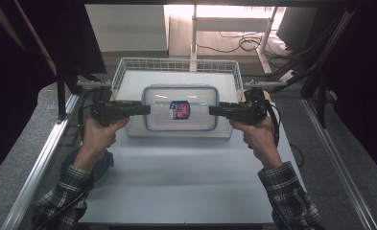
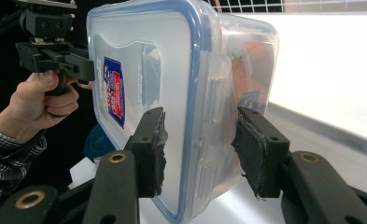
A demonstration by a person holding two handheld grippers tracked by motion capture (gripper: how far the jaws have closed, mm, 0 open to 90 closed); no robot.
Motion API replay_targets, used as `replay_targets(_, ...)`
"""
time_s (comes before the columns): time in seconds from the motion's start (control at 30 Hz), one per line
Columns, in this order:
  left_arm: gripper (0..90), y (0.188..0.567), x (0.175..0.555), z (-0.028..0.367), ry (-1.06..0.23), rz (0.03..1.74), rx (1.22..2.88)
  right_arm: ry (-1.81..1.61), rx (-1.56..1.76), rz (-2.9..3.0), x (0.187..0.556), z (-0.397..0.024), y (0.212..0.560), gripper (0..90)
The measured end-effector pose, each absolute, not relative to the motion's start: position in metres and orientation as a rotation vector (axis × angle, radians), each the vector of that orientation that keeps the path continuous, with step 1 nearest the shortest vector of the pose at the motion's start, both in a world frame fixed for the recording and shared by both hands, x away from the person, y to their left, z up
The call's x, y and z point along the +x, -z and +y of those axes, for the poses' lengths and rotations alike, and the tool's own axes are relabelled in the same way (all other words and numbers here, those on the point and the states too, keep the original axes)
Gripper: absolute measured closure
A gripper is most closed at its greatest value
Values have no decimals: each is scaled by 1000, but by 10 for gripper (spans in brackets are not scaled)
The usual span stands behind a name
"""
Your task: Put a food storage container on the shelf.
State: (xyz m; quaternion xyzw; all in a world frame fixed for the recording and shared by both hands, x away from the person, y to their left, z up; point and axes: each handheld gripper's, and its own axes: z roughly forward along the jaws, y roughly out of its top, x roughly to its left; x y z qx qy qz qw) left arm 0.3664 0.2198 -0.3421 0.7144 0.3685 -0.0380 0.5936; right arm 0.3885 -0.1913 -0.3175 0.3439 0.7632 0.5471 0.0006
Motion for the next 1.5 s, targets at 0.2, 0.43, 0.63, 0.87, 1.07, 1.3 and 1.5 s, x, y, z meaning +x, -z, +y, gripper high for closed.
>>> replay_targets(0.2,555,329,383,222,79,853,1661,-1725,1085,2379,404,-188,307,537)
replay_targets(0.43,555,317,399,225,81,859,1642,-1743,1106,2356,417,-186,298,537)
replay_targets(0.63,555,311,414,230,88,873,1631,-1751,1123,2347,432,-181,292,536)
replay_targets(0.87,554,316,432,233,112,910,1609,-1736,1157,2334,451,-175,293,528)
replay_targets(1.07,553,322,444,233,129,935,1603,-1721,1202,2334,463,-173,297,523)
replay_targets(1.3,531,326,455,229,136,985,1617,-1714,1244,2312,470,-172,301,519)
replay_targets(1.5,515,322,455,224,85,992,1656,-1734,1241,2282,472,-173,305,500)
